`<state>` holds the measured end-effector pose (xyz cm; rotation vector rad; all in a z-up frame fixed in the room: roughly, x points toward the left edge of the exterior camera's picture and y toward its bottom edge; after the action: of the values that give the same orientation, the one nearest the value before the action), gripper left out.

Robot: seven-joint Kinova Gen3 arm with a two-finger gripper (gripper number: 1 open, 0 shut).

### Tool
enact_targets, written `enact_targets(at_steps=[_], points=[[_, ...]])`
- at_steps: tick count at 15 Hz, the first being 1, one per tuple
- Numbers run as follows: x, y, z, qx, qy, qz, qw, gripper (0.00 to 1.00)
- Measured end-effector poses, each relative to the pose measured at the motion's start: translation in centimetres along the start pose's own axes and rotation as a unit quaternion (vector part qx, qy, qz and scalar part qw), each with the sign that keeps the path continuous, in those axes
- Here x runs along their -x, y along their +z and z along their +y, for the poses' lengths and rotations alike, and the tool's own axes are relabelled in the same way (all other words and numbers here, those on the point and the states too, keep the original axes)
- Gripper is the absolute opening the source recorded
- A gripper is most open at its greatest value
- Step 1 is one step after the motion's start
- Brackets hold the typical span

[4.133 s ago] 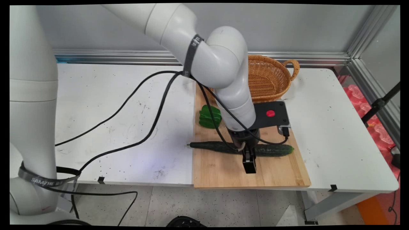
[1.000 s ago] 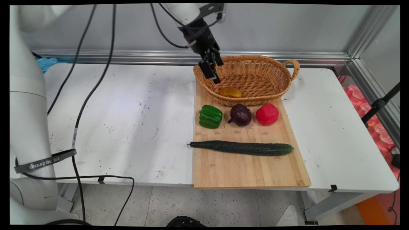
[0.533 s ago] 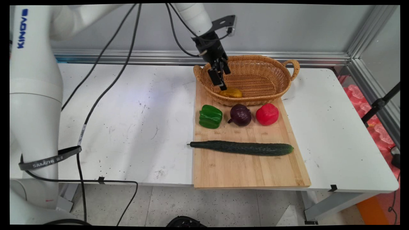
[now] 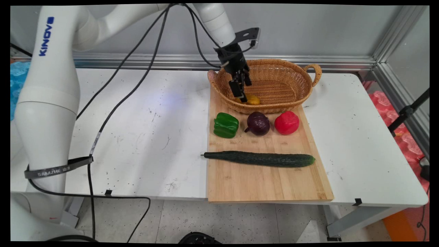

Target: Pick up the potato from the vegetable basket, then place the picked object on the cutting board

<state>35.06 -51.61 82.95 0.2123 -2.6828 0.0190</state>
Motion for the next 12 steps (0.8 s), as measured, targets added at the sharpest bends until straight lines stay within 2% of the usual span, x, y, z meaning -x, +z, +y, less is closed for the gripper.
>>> enact_targets(at_steps=[7, 8, 12], points=[[-0.3, 2.2, -1.1, 0.010, 0.011, -0.006, 0.9999, 1.00], [-0.3, 2.3, -1.2, 0.012, 0.014, -0.007, 0.9998, 0.00], [-0.3, 2.0, -1.4, 0.016, 0.027, -0.012, 0.9994, 0.00]])
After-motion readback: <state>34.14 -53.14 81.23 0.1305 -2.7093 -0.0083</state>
